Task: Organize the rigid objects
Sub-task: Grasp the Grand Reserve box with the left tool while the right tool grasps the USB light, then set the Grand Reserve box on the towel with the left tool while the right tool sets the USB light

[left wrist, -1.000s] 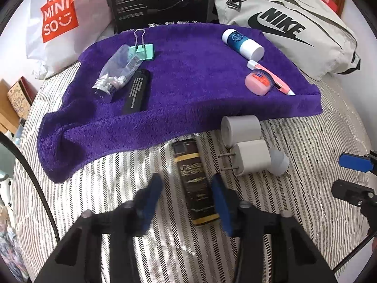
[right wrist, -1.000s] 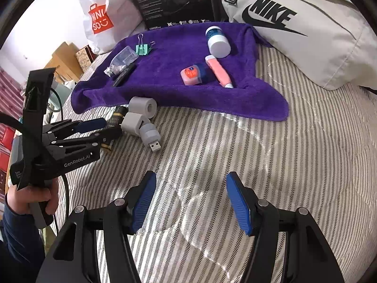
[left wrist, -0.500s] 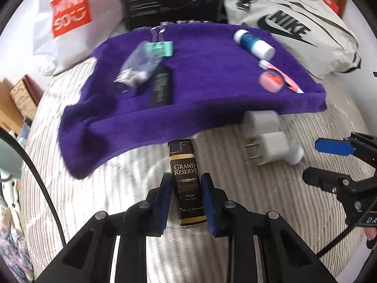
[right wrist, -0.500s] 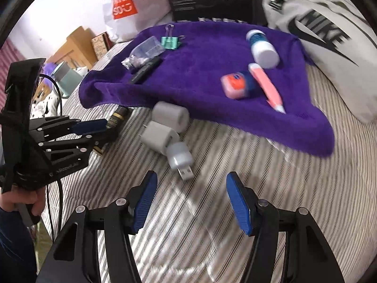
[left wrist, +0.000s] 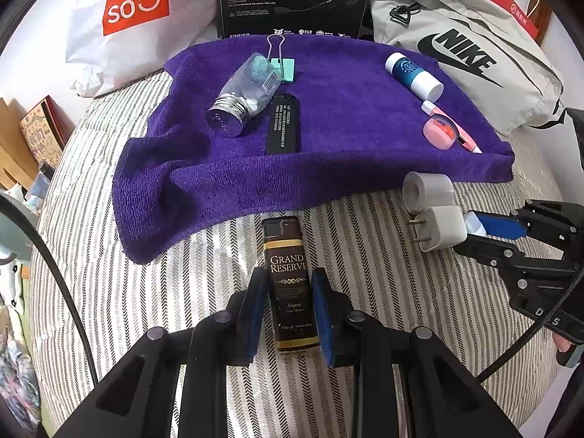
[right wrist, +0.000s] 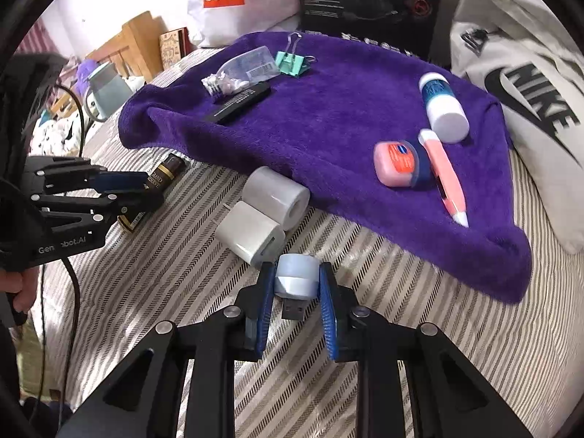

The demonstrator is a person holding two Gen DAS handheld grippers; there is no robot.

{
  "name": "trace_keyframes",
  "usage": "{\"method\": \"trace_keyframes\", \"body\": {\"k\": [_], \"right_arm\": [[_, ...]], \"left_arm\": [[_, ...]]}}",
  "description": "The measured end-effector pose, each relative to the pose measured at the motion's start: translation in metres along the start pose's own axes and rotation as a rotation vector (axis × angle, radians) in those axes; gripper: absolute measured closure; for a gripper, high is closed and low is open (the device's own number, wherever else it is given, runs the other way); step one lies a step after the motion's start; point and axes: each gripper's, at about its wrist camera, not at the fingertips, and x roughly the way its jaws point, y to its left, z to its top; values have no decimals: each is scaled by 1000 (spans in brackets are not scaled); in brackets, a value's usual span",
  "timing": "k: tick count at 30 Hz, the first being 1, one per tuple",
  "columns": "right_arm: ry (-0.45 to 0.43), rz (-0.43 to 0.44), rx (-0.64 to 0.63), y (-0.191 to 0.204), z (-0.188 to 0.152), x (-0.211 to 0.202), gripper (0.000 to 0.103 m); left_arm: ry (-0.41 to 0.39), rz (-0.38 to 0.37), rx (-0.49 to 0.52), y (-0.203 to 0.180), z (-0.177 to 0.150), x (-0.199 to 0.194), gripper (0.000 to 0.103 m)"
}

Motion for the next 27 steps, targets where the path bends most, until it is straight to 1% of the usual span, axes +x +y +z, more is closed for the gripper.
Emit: {"method": "trace_keyframes", "body": {"k": [2, 3, 5, 7, 10, 16, 19, 20, 23, 27], "right_arm": [[-2, 1, 22, -5, -4, -8, 79], [-14, -16, 32, -9, -8, -16, 79], [-3, -41, 47, -14, -15, -26, 79], [10, -83, 58, -19, -21, -28, 79], [31, -101, 71, -22, -27, -25, 79], [29, -100, 85, -22, -35, -21, 79], [23, -92, 99, -24, -36, -22, 79], [24, -88, 101, -25, -36, -22, 79], [23, -95, 109, -27, -35, -26, 79], [9, -91, 114, -30, -33, -35, 79]], "left_arm": [[4, -6, -1, 4, -2, -2, 79], [2, -3, -2, 6, -4, -4, 79], [-5, -4, -6, 10, -5, -6, 79], [-3, -5, -10, 12, -6, -4, 79], [-3, 4, -2, 11, -5, -2, 79], [-13, 38, 1, 5, -1, 1, 78], [-15, 46, 4, 3, -2, 1, 80], [-14, 41, 4, 3, -3, 0, 81], [-17, -3, -11, 7, -6, -6, 81], [-31, -5, -2, 7, -6, -16, 81]]}}
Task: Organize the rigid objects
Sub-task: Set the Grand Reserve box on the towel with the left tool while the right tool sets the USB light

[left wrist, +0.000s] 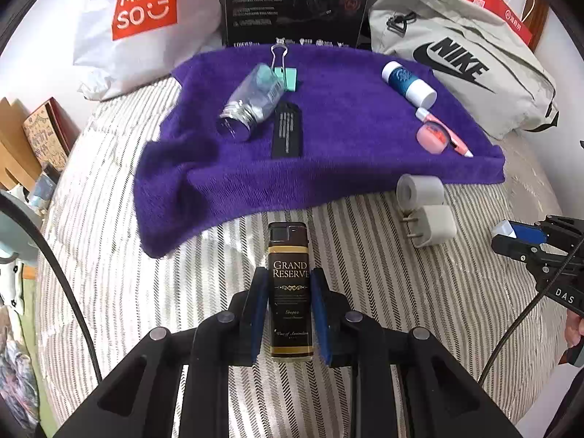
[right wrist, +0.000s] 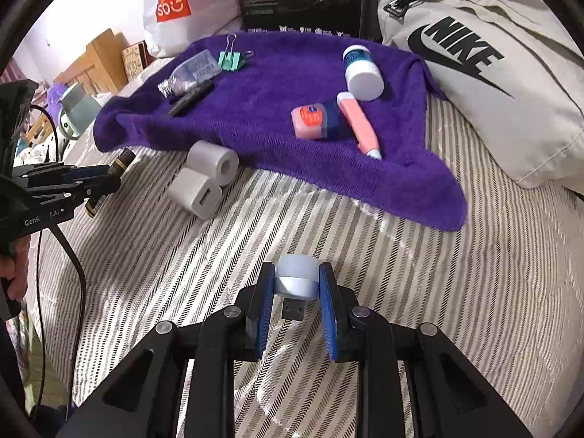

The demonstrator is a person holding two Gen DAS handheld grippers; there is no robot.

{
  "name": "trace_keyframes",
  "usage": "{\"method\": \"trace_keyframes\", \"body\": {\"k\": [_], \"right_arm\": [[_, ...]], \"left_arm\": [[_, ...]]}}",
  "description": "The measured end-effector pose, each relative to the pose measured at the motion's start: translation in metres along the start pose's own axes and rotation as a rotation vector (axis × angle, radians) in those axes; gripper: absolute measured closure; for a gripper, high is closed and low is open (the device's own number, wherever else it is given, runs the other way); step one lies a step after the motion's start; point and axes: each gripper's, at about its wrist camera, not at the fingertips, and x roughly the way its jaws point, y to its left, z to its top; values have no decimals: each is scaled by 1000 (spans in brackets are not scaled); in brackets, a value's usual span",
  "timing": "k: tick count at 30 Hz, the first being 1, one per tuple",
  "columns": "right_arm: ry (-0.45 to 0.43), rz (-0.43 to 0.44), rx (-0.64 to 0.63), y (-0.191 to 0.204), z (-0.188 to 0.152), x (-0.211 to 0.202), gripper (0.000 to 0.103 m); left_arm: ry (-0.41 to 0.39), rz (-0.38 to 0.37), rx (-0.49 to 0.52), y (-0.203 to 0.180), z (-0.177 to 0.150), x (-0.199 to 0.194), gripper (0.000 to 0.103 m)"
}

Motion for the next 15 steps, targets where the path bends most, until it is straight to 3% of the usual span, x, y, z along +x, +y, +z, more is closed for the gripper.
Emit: {"method": "trace_keyframes", "body": {"k": [15], "right_arm": [[-47, 38, -3, -6, 35, -15, 79]], "left_arm": [[-57, 2, 8, 11, 37, -14, 81]]}}
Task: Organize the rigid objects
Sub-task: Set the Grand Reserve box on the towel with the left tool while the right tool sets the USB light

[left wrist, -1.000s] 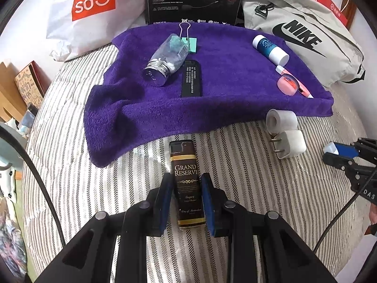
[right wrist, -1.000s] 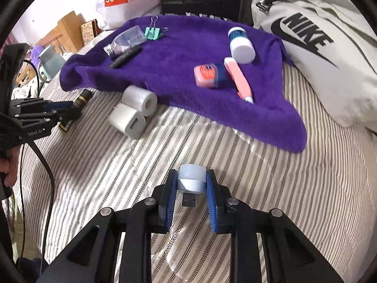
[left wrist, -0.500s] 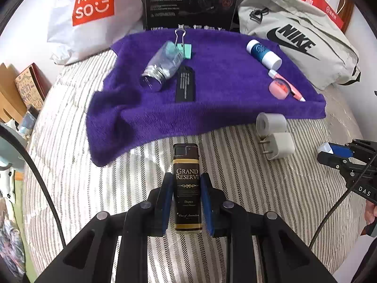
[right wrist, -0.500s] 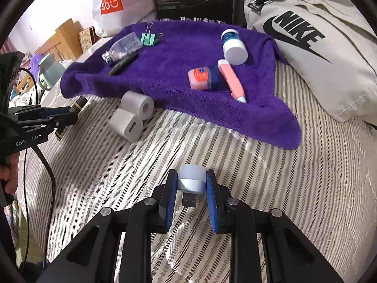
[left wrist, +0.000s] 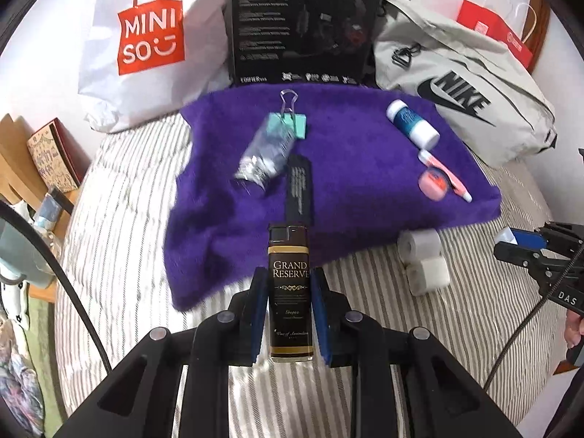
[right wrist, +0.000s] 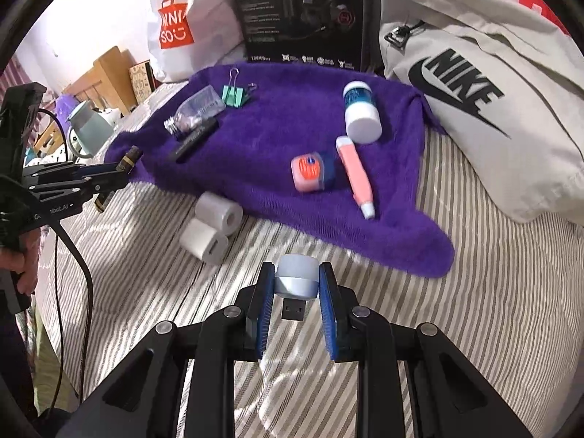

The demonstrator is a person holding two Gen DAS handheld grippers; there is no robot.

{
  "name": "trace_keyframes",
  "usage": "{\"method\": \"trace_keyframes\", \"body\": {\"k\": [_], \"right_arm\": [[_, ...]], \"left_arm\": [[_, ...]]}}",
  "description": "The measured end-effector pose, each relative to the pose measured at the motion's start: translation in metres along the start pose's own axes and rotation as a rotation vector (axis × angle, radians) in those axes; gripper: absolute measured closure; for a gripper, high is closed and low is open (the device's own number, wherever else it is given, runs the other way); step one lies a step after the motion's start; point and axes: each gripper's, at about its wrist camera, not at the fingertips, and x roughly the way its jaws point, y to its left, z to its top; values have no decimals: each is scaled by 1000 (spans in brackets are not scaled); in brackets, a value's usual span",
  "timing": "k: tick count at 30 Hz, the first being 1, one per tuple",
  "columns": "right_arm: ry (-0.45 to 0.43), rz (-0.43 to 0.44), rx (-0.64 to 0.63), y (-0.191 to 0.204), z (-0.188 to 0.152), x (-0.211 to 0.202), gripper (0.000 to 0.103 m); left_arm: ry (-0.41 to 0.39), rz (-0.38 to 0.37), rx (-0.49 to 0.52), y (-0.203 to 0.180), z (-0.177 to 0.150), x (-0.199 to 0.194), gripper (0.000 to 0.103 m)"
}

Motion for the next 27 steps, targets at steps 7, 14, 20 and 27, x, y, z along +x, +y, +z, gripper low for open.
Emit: {"method": "trace_keyframes", "body": {"k": [7, 14, 20, 27], "right_arm": [[-23, 7, 7, -5, 23, 2, 79], [-42, 13, 24, -12, 47, 9, 79], [-49, 22, 25, -14, 74, 26, 79], [-21, 11, 26, -14, 104, 70, 79]], "left_arm": [[-12, 6, 6, 3, 24, 8, 81], [-16, -24, 25, -4, 46, 20, 80], [4, -41, 33, -8, 58, 42, 80], [25, -32, 30, -5, 60, 56, 80]]}}
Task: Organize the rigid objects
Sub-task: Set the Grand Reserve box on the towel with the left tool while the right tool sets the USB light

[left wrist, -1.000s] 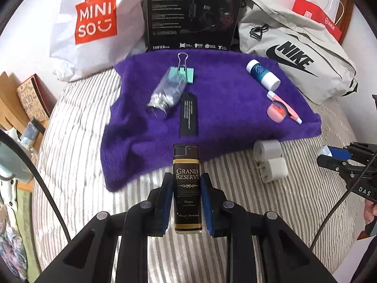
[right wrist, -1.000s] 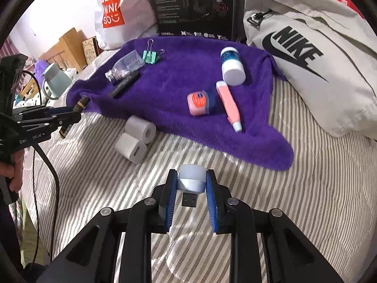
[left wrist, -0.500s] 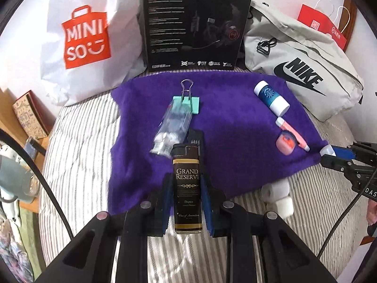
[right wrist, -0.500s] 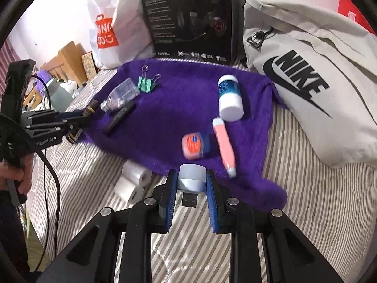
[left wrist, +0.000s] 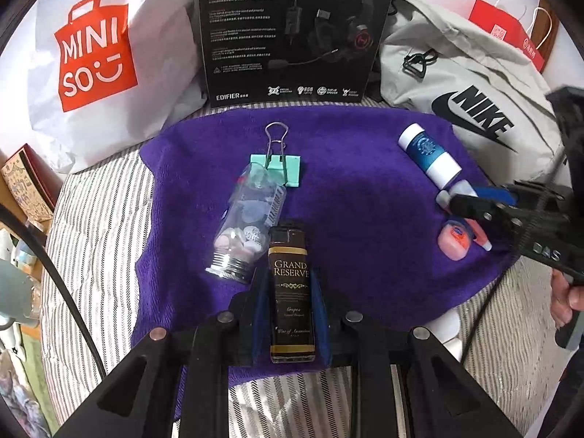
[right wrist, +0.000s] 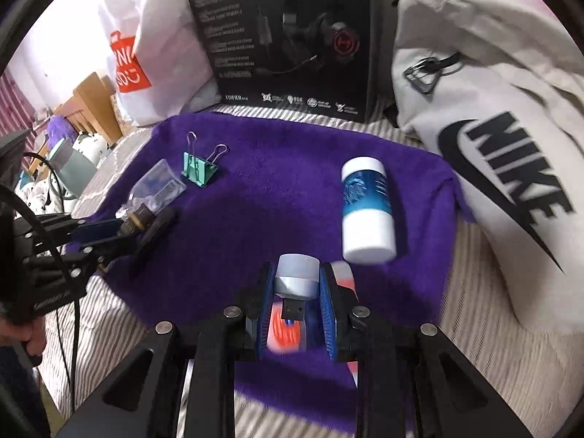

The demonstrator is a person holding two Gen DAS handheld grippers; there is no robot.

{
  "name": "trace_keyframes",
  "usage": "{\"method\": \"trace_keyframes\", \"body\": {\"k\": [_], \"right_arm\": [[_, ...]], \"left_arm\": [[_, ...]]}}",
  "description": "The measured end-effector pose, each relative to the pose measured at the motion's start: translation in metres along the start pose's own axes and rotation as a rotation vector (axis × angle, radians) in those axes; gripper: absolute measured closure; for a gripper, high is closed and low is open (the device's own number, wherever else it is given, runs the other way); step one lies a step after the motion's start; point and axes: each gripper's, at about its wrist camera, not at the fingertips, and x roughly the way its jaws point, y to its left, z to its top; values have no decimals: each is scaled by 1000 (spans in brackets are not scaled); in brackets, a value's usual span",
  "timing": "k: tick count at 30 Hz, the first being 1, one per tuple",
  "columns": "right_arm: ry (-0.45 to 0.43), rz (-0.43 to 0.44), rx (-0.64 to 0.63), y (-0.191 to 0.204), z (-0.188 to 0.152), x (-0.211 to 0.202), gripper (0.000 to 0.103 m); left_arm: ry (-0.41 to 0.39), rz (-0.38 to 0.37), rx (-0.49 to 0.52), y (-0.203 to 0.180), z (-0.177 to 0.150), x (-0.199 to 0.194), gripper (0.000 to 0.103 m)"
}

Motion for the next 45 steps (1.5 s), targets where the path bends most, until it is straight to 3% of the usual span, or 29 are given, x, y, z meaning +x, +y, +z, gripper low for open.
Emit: {"method": "trace_keyframes", "body": {"k": [9, 18, 33, 45], "right_arm": [[48, -21, -34, 7, 9, 35, 79], [44, -12, -61, 6, 6, 35, 75], [-12, -2, 34, -16, -20, -16, 62], [-31, -2, 57, -19, -45, -45, 62]], "left_arm": [[12, -6, 8, -2, 4, 11, 81], [16, -19, 21, -10, 8, 18, 81], [31, -1, 83, -31, 27, 34, 80], [54, 40, 148, -52, 34, 52, 80]]}}
